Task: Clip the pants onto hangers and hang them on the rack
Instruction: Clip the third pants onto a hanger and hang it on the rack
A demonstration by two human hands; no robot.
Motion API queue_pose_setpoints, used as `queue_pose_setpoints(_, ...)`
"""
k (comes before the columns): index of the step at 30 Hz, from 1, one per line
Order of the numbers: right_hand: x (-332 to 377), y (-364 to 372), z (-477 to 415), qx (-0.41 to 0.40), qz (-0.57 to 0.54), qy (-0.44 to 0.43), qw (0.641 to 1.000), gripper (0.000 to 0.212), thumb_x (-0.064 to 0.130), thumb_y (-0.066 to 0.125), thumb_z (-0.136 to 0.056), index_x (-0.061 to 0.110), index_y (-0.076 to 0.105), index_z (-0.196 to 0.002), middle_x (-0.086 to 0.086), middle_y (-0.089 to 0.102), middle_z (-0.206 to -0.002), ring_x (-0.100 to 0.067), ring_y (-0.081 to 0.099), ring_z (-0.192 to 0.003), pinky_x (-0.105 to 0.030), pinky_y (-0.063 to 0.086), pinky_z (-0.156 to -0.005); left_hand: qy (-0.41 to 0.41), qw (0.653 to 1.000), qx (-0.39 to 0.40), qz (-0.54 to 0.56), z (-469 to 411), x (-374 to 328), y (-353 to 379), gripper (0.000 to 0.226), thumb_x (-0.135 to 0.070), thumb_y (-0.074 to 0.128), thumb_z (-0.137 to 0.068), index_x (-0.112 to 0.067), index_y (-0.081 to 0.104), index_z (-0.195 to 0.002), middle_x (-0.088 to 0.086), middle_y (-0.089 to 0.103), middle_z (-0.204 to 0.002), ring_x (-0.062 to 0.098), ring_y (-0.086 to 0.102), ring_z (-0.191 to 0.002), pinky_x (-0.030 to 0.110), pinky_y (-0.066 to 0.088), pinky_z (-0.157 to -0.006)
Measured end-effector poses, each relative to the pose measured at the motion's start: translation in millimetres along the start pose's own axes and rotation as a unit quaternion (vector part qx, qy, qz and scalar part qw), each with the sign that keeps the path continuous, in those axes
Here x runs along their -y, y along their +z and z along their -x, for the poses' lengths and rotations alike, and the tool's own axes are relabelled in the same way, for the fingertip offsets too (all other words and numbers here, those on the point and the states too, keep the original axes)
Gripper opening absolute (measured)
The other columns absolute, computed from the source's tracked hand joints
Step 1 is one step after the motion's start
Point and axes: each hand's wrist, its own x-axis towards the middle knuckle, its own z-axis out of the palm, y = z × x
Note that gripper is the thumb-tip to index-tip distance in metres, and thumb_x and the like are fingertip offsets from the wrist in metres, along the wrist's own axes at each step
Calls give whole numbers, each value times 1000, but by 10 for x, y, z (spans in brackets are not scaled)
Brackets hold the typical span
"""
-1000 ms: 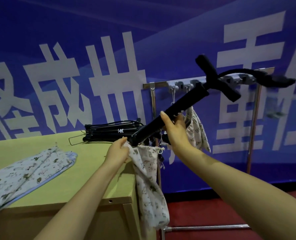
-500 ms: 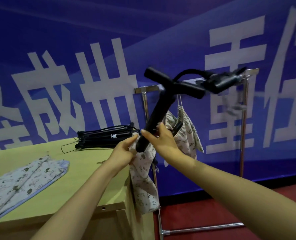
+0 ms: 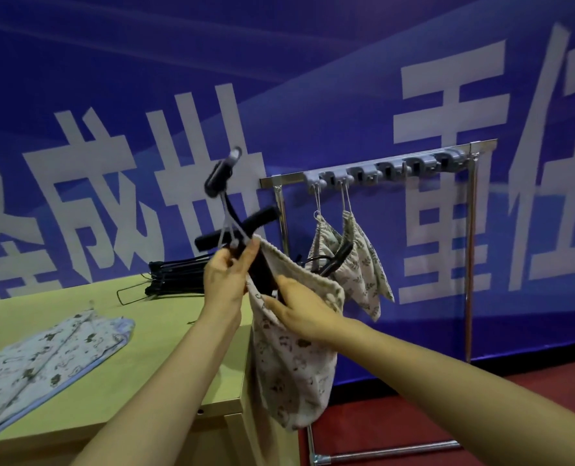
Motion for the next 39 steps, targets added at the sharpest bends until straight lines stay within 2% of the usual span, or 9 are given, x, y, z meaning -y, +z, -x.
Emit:
queue_pose_setpoints(3, -47, -22, 90, -45, 24, -59, 997, 33, 36, 45, -97, 9, 55, -112, -11, 59, -107, -26, 56, -97, -40, 47, -83, -13, 999, -15, 35, 32, 75, 32, 41, -24, 62, -88, -18, 52, -49, -3, 46, -54, 14, 44, -57, 25, 36, -54)
queue_pose_setpoints(7, -220, -153, 118, -237, 12, -56, 970, 20, 21, 56, -91, 12, 58, -109, -1, 54, -102, -18, 54, -92, -36, 48, -81, -18, 998, -56, -15, 54, 154, 35, 39, -34, 68, -82, -8, 49, -60, -1, 42, -52, 13, 38, -50, 27, 34, -50)
queue_pose_setpoints(11, -526, -177, 54, -100, 46, 197, 974, 50, 44, 62, -87, 12, 47, -122, -7, 47, -118, -22, 53, -103, -36, 49, -79, -6, 992, -121, -21, 50, 104, 51, 44, -34, 64, -86, -13, 40, -55, 0, 39, -55, 13, 36, -52, 24, 31, -50)
queue_pose_setpoints(13, -627, -143, 50, -36, -26, 277, 960, 35, 46, 59, -88, 12, 53, -96, -7, 51, -91, -21, 52, -74, -32, 43, -58, -2, 991, -131, -3, 56, 120, 54, 45, -36, 64, -85, -14, 40, -55, 0, 40, -55, 13, 37, -51, 25, 33, -52)
queue_pose_setpoints(16, -725, -103, 21, -57, -229, 317, 919, 31, 27, 52, -96, 13, 52, -68, -8, 56, -68, -21, 53, -62, -37, 47, -60, -10, 991, -131, 12, 45, 175, 73, 43, -35, 67, -84, -12, 44, -55, 1, 44, -54, 14, 41, -51, 26, 37, -52)
queue_pose_setpoints(25, -686, -212, -34, -112, -377, 347, 851, 24, 26, 66, -88, 5, 58, -79, -6, 53, -61, -13, 50, -50, -24, 40, -45, -23, 990, -133, 39, 71, 249, 36, 36, -31, 68, -83, -11, 52, -58, 1, 50, -55, 14, 47, -52, 28, 40, -53)
queue_pose_setpoints(31, -624, -195, -104, -174, -443, 302, 826, 17, 7, 58, -92, 8, 56, -75, -9, 60, -72, -19, 60, -69, -26, 53, -56, -25, 992, -120, 27, 53, 312, -3, 42, -34, 68, -83, -10, 45, -58, 3, 45, -55, 16, 41, -52, 35, 37, -58)
queue_pose_setpoints(36, -484, -303, -128, -193, -405, 224, 865, 21, 15, 55, -95, 11, 60, -75, -4, 58, -68, -15, 54, -61, -23, 47, -54, -32, 995, -91, 34, 132, 353, 63, 36, -33, 67, -83, -8, 51, -62, 3, 49, -57, 15, 45, -52, 31, 42, -57)
queue_pose_setpoints(39, -450, -388, -132, -180, -439, 228, 850, 26, 19, 52, -97, 13, 59, -73, -3, 53, -67, -14, 49, -57, -22, 47, -53, -51, 996, -65, 40, 162, 384, 83, 36, -33, 66, -84, -8, 53, -63, 3, 51, -58, 13, 48, -53, 26, 42, -55)
